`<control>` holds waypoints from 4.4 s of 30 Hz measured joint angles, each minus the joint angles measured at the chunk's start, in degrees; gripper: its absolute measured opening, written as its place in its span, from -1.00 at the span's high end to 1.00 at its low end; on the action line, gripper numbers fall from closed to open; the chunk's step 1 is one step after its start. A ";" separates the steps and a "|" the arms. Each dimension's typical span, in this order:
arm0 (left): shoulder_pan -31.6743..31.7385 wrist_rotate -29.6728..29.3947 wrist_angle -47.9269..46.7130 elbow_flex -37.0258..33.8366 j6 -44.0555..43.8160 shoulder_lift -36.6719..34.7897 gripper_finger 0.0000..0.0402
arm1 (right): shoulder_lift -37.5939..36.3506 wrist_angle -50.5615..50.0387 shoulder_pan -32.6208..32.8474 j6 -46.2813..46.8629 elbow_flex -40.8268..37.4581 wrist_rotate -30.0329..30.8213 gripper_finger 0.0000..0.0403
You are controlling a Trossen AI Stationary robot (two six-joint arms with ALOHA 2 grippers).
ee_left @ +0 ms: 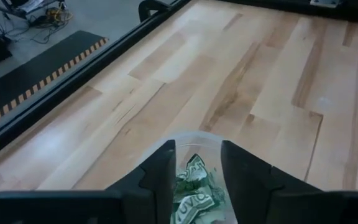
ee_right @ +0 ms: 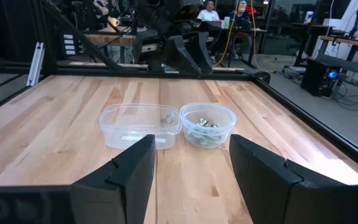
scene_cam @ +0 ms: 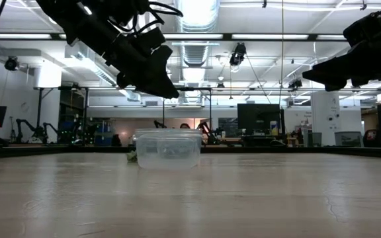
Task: Pick and place items into bin
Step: Put the stevia packet into the circular transparent bin
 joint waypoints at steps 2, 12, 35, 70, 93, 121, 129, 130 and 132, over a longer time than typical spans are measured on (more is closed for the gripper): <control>0.00 0.00 -0.34 0.00 1.00 0.00 0.41 | 0.00 0.00 0.00 0.01 0.00 0.01 0.03; -0.10 3.40 -9.49 0.07 0.75 0.00 0.36 | 0.00 -0.01 -0.01 0.01 0.00 0.01 0.03; -0.20 19.45 -28.84 -0.07 1.68 -3.62 0.36 | 0.00 0.00 0.00 0.01 -0.01 0.05 0.03; -0.15 18.18 -20.02 0.00 9.75 8.61 0.36 | 0.00 0.02 -0.01 0.01 -0.02 0.03 0.03; 0.00 13.00 -26.54 0.24 6.10 8.62 0.98 | 0.00 -0.02 0.01 0.00 -0.02 0.01 0.03; -1.27 -0.20 4.15 0.07 2.09 5.94 1.00 | 0.00 -0.11 -0.01 -0.01 -0.02 0.01 0.03; -1.49 -1.11 7.57 0.11 2.10 8.19 1.00 | 0.07 -0.12 0.01 -0.01 -0.02 0.00 0.03; -1.49 -1.11 7.58 0.11 2.10 8.18 1.00 | 0.07 -0.15 0.01 -0.01 -0.02 -0.01 0.03; -1.49 -1.09 7.56 0.11 2.10 8.17 1.00 | 0.03 -0.11 -0.01 -0.01 -0.02 0.01 0.03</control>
